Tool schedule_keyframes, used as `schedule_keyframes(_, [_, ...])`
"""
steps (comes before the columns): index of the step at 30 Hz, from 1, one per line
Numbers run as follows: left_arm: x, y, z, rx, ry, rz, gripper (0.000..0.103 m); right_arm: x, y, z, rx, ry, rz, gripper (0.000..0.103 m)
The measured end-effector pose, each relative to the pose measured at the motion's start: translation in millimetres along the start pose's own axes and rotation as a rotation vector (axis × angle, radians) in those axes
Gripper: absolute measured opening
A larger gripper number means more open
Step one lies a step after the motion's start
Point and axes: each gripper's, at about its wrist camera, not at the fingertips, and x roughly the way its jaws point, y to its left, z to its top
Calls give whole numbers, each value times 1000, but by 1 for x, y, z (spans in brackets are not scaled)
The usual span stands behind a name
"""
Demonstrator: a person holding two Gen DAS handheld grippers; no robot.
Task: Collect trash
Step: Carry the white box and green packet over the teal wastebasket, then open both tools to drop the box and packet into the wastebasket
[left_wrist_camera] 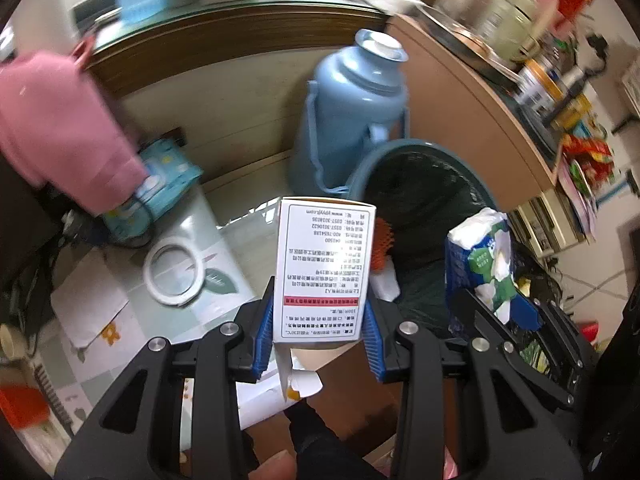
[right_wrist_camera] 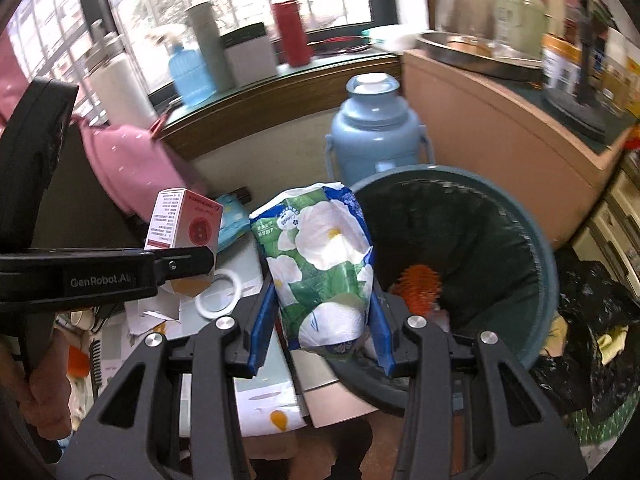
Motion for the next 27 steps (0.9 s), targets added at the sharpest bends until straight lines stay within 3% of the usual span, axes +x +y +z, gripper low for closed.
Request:
schedule_keyframes(11, [30, -65, 13, 103, 31, -11, 37, -8, -70, -3, 91, -2, -68, 43])
schedule_keyframes(27, [76, -106, 17, 129, 89, 12, 39, 5, -124, -5, 131, 43, -82, 45])
